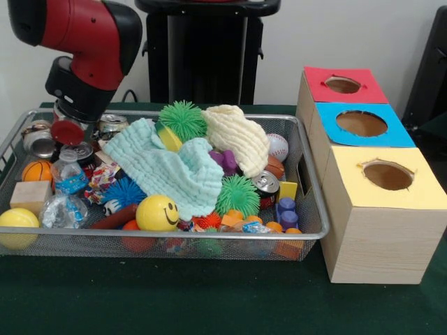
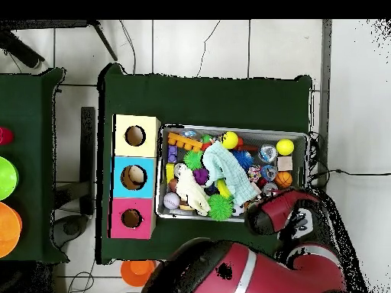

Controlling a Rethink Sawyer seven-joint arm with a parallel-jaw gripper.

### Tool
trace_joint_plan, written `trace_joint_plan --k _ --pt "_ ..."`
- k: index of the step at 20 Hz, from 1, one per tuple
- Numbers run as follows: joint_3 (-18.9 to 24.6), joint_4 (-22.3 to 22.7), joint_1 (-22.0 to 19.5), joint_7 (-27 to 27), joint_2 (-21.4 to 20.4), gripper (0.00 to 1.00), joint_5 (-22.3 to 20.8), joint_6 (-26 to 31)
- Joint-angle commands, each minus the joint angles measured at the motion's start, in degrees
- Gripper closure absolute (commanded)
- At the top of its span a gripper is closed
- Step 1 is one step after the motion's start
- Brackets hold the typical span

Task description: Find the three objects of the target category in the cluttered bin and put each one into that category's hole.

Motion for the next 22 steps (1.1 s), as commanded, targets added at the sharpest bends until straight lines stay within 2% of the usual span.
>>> trace_joint_plan --k 1,5,10,12,17,18,22 --pt "-7.0 -7.8 -0.1 17.1 4.3 0.00 -0.6 2.8" --pt "-6.9 -7.2 -0.4 15.4 4.0 0.00 0.4 3.7" --pt "-9.7 -7.4 1.4 17.5 4.5 0.00 -0.1 3.3" --pt "-7.9 -6.1 -0.2 14.7 3.0 0.00 1.2 3.4" --pt "-6.7 -5.2 -0.8 12.4 2.5 0.00 2.5 3.5" --pt "-6.6 -5.0 -0.8 11.7 2.3 1.00 2.8 3.6" --pt "-7.0 -4.9 -0.3 12.0 2.4 1.00 2.7 3.3"
